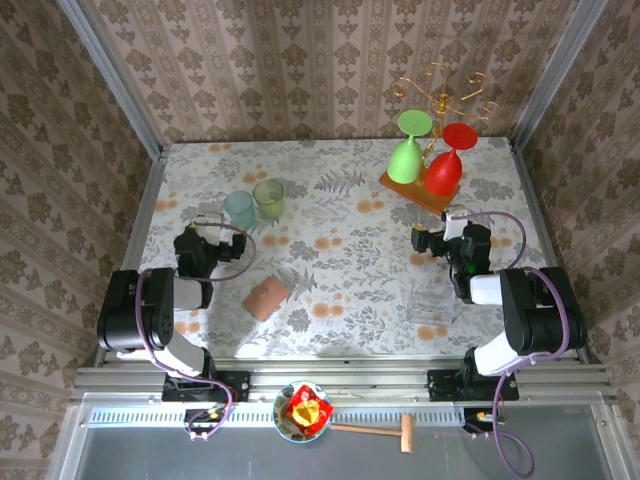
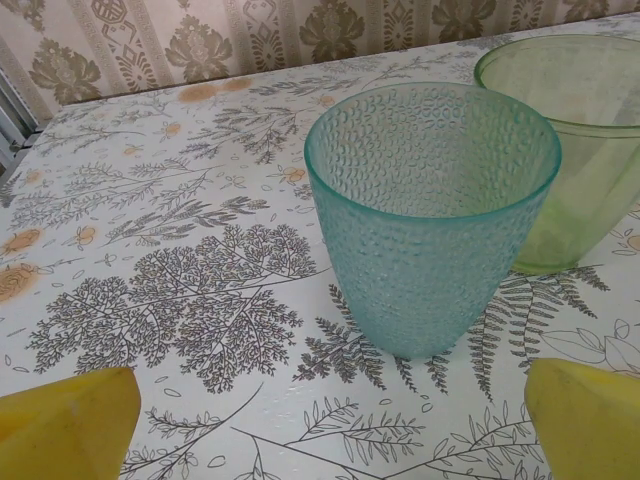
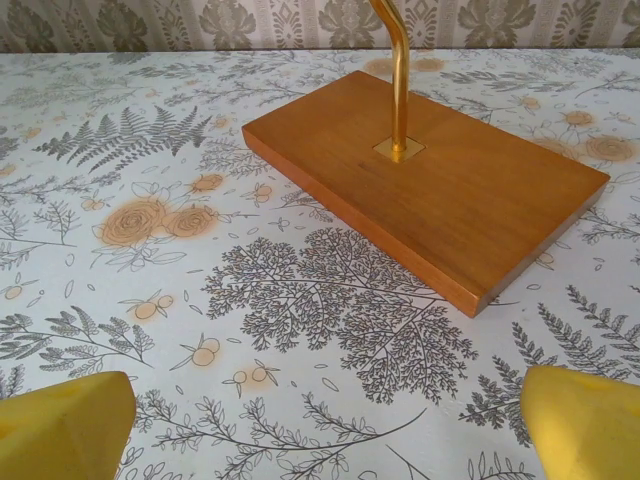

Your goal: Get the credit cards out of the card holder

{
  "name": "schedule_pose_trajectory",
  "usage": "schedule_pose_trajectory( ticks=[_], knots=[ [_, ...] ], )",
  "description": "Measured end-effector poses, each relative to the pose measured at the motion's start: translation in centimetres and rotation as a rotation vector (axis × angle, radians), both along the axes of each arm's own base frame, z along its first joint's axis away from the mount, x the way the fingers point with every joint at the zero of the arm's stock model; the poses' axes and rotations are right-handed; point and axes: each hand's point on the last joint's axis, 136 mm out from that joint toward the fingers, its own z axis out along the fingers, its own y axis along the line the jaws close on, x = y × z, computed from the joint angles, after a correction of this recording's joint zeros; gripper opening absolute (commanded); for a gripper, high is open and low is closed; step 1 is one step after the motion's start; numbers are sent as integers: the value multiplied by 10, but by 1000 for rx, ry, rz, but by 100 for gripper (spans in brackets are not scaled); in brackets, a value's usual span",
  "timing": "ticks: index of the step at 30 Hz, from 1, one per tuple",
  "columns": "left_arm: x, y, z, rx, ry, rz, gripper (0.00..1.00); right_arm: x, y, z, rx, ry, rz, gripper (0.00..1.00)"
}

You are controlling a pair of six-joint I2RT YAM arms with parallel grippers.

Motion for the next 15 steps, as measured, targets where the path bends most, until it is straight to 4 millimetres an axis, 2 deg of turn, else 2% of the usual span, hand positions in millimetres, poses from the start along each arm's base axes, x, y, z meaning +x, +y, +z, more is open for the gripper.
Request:
schedule_pose_trajectory(
  ticks=[15],
  knots=[
    [0, 2, -3, 0, 15, 5, 100, 0, 1, 0, 2, 0, 6, 100]
  ],
)
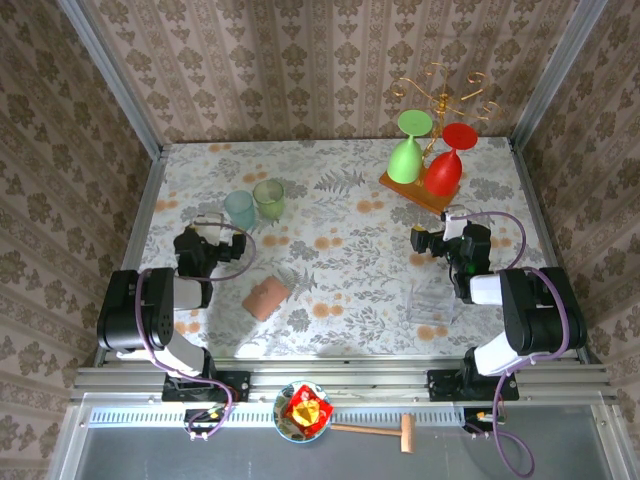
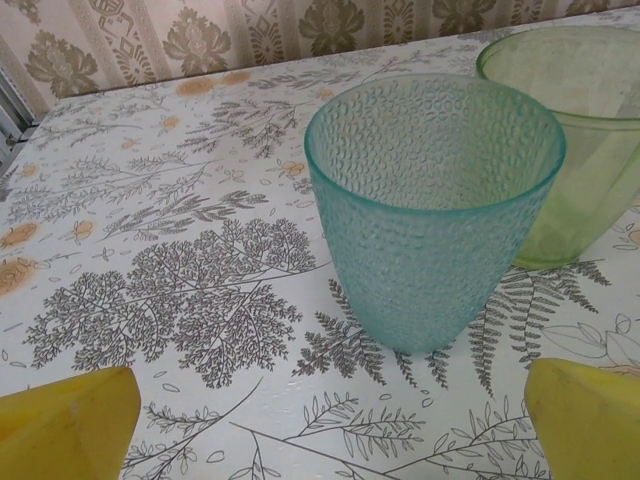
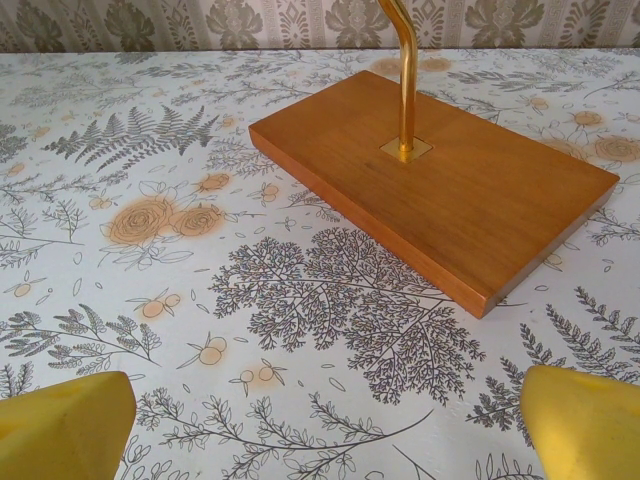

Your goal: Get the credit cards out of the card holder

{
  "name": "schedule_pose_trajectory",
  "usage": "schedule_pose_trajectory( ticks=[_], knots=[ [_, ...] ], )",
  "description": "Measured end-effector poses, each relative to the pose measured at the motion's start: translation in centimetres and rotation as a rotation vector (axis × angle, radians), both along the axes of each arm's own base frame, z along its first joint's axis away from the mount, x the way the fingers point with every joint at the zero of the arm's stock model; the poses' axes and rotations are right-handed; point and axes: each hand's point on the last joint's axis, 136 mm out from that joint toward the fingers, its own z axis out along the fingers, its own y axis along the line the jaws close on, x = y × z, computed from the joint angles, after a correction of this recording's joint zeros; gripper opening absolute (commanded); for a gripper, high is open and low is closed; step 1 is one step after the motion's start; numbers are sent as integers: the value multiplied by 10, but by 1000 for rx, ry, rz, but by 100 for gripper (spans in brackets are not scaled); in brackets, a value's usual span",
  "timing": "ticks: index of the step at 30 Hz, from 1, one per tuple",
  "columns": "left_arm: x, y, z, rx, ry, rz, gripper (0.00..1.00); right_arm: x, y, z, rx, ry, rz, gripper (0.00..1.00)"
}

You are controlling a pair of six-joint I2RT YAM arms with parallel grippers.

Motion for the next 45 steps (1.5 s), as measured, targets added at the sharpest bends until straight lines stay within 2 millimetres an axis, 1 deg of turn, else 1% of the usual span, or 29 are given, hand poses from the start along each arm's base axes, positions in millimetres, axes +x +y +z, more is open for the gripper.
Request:
schedule_pose_trajectory(
  ticks=[8, 13, 17, 26, 33, 36, 39, 42, 45],
  knots=[
    [0, 1, -1, 1, 3, 6, 100, 0, 0, 0, 0, 0, 0, 100],
    [6, 13, 1, 7, 13, 80, 100, 0, 0, 0, 0, 0, 0, 100],
    [6, 20, -2, 8, 26, 113, 100, 0, 0, 0, 0, 0, 0, 100],
    [6, 24, -4, 13, 35, 136, 100, 0, 0, 0, 0, 0, 0, 100],
    [6, 30, 0, 13, 24, 174, 100, -1, 0, -1, -1, 18, -2, 100],
    [6, 33, 11, 12, -1, 189, 100, 0, -1, 4, -1, 35, -4, 100],
    [4, 34, 21, 12, -19, 196, 100, 7, -1, 18, -2, 31, -8, 100],
    [2, 34, 24, 18, -15, 205, 100, 10, -2, 33, -4, 16, -12, 100],
    [-2, 30, 27, 26, -2, 205, 100, 5, -2, 39, -4, 28, -19, 100]
  ],
)
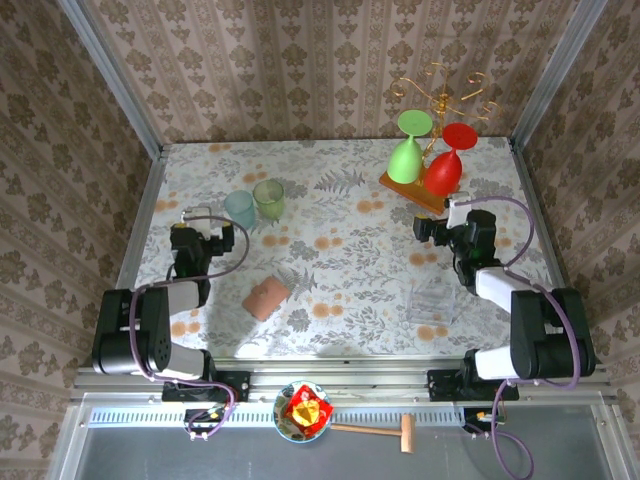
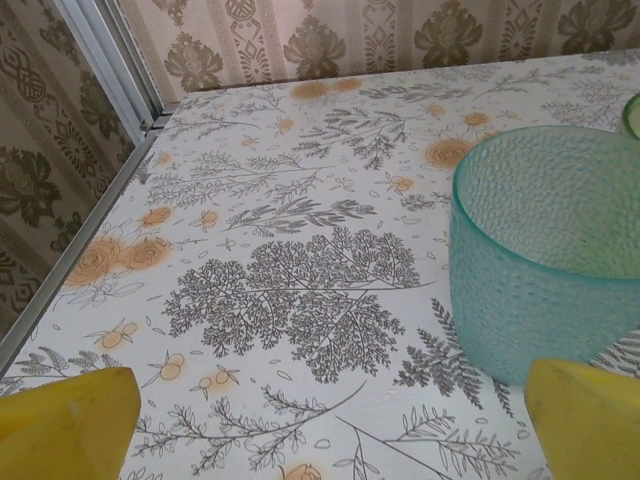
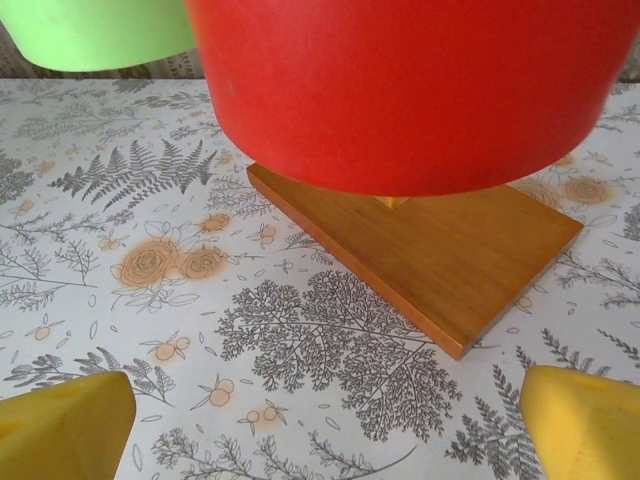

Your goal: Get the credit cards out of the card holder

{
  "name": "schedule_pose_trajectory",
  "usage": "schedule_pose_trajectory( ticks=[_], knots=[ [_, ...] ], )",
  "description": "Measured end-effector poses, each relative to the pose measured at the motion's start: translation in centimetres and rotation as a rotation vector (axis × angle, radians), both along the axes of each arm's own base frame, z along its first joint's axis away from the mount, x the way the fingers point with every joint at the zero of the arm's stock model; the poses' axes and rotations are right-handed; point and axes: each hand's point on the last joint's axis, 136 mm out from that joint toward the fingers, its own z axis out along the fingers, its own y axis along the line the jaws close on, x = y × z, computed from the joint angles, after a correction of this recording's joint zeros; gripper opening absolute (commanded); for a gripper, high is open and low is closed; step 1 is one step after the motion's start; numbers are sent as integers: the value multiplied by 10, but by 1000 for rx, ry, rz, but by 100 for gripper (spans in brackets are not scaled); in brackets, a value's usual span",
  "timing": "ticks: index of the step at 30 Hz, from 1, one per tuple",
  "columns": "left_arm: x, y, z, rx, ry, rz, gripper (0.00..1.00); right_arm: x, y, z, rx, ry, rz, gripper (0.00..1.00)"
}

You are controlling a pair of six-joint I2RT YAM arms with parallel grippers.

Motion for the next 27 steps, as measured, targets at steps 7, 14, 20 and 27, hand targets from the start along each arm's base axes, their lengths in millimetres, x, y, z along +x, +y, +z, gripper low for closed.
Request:
schedule_pose_trajectory(
  ticks=[7, 14, 20, 27],
  knots=[
    [-2, -9, 32, -21, -9, -4, 100, -17, 2, 3, 27, 81, -11, 100],
    [-9, -29, 47, -139, 62, -53, 100, -36, 6, 12, 96, 195, -36, 97],
    [-24, -56, 56, -227, 185, -107, 100, -60, 13, 18, 188, 306, -79, 92],
    [-48, -93, 71, -257, 329, -220, 99, -90, 22, 20, 271, 455, -135, 83]
  ],
)
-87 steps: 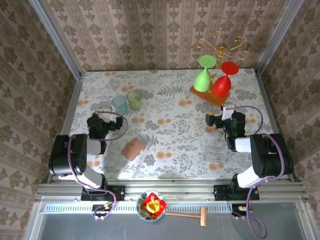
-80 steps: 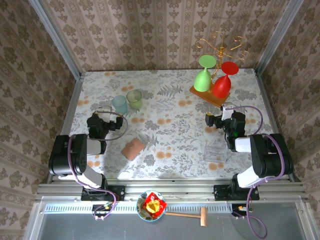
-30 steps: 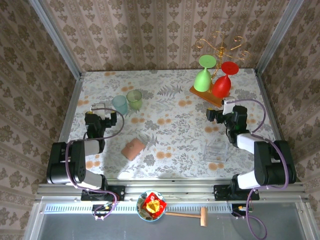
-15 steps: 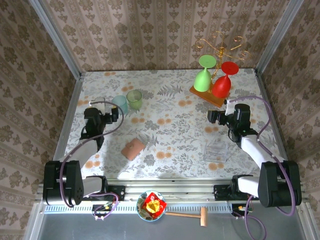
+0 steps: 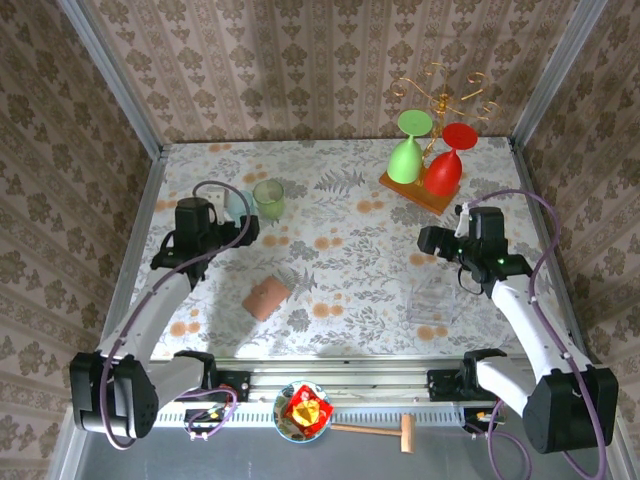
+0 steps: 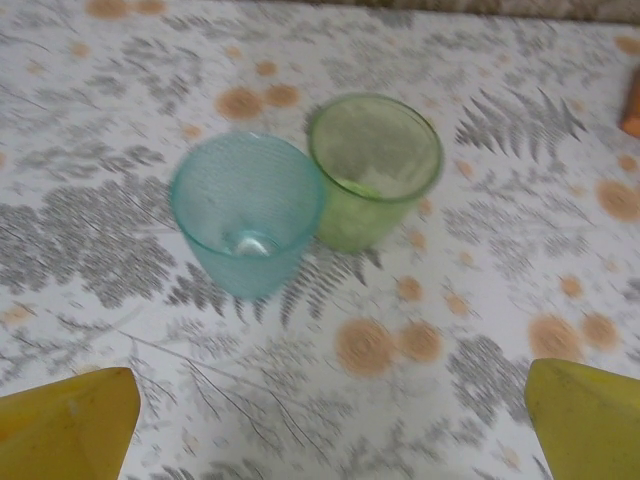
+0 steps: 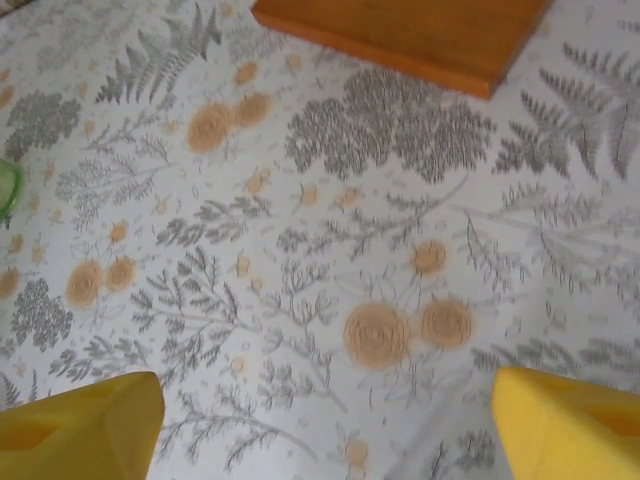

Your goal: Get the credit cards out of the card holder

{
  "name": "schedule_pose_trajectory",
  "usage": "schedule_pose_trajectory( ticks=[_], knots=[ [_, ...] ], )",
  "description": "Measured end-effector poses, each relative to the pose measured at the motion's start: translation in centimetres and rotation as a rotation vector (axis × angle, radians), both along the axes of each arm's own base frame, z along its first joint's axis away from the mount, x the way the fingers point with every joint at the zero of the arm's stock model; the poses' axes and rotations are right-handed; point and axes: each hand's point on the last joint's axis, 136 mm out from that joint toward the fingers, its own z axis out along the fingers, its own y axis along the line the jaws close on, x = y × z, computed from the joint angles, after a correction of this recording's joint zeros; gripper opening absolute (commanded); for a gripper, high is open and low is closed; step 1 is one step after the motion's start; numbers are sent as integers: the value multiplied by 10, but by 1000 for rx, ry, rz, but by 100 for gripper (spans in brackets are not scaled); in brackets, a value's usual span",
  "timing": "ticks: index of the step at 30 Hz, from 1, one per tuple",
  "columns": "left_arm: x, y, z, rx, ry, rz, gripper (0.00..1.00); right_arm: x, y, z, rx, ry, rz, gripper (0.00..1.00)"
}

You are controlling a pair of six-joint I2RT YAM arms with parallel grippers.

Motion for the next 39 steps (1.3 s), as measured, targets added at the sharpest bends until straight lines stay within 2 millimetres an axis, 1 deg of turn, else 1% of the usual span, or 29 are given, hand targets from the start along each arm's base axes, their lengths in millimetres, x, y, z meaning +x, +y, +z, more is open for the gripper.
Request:
schedule_pose_trajectory(
  ticks=[2, 6, 7, 11, 14, 15, 17, 21, 24, 26, 30, 32, 36, 39],
  knots=[
    [-7, -8, 4, -6, 35, -33, 99, -10, 4, -5, 11, 59, -5, 81],
    [-17, -19, 14, -14, 74, -80, 99, -30, 18, -15, 13, 177, 23, 75],
    [-19, -21, 15, -14, 76, -88, 98, -33, 22, -16, 7, 197, 32, 73],
    [-28, -30, 14, -18, 89, -123, 98, -43, 39, -23, -20, 268, 90, 72],
    [-31, -34, 15, -22, 93, -142, 98, -50, 47, -30, -39, 316, 118, 66],
    [-32, -35, 15, -23, 93, -146, 98, -51, 48, -31, -45, 334, 120, 63],
    [-35, -34, 16, -15, 94, -155, 99, -52, 52, -29, -52, 352, 125, 59],
    [-41, -32, 17, 24, 82, -179, 100, -49, 59, -16, -60, 332, 147, 56],
    [-42, -29, 20, 55, 58, -188, 100, -50, 59, -11, -80, 329, 147, 54],
    [-43, -27, 24, 71, 39, -190, 100, -53, 56, -12, -94, 341, 133, 51],
    [-45, -25, 30, 77, 10, -192, 100, -64, 50, -17, -113, 391, 93, 44],
    [-46, -25, 30, 76, 6, -192, 100, -68, 50, -19, -120, 410, 79, 41],
    [-46, -25, 30, 75, 6, -191, 100, -75, 53, -24, -126, 440, 56, 34],
    [-48, -23, 29, 78, 3, -188, 100, -81, 57, -32, -131, 468, 41, 31]
  ],
)
